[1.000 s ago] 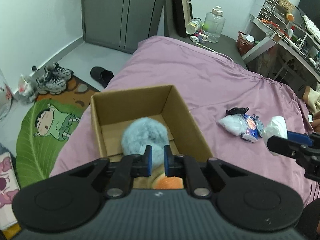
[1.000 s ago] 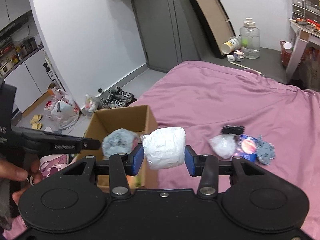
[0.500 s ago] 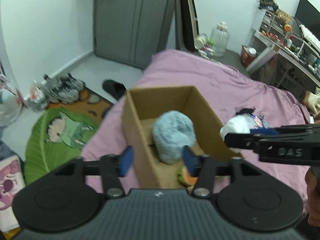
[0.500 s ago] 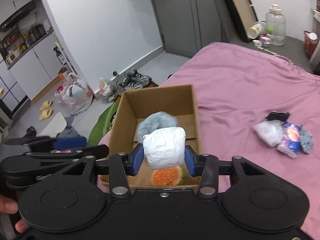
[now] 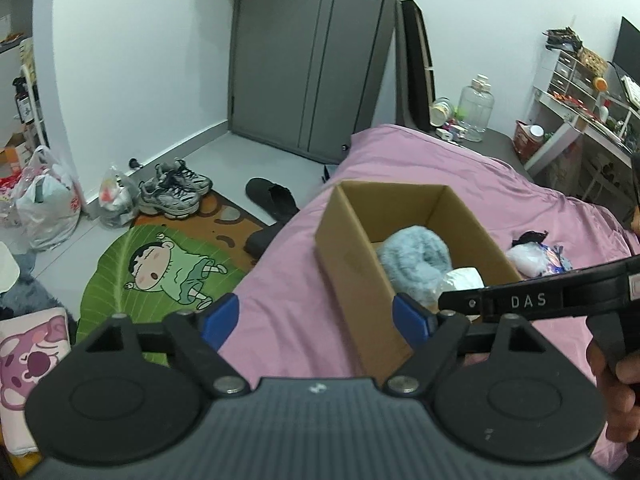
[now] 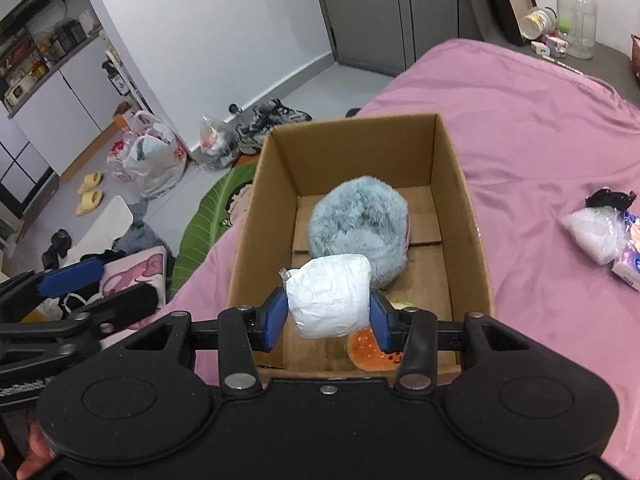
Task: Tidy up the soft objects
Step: 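Carry the hamburger plush and white roll over the box with both grippers, then open both grippers to drop the hamburger plush and white roll into the box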
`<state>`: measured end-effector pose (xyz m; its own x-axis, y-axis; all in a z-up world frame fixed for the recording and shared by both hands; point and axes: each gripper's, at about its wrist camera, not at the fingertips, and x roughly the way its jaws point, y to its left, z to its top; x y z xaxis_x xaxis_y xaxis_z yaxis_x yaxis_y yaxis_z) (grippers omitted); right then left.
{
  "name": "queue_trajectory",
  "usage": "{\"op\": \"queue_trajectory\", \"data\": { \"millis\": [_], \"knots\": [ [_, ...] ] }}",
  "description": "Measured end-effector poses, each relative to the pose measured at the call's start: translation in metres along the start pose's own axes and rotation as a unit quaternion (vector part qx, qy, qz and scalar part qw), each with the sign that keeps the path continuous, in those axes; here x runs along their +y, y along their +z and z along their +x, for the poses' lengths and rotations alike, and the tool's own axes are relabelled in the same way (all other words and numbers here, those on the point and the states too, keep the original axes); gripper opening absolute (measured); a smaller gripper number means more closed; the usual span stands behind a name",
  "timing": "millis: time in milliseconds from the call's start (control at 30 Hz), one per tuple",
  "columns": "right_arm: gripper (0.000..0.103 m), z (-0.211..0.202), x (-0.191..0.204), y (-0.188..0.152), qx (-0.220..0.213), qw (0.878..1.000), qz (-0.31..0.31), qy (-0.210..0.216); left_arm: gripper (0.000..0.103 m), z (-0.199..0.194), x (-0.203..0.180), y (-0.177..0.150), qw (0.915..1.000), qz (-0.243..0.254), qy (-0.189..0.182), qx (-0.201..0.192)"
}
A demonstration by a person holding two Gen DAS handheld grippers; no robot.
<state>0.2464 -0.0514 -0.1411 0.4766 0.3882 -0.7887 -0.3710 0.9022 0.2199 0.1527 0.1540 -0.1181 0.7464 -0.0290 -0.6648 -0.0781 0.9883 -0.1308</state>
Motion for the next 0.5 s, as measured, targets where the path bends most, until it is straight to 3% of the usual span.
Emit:
{"op": "queue_trajectory", "data": {
  "millis": [200,500],
  "knots": [
    [0.046,0.017,0.006,-0.002,0.02,0.999,-0.01,-0.026,0.083,0.002,0.022,-0.006,0.9995,-0.025,0.017,0.002],
    [0.067,-0.002,-0.001,-0.006,0.008,0.999,0.004,-0.037,0.085,-0.004,0.034,-0.006,0.9981,-0.049,0.038,-0.004]
  ]
}}
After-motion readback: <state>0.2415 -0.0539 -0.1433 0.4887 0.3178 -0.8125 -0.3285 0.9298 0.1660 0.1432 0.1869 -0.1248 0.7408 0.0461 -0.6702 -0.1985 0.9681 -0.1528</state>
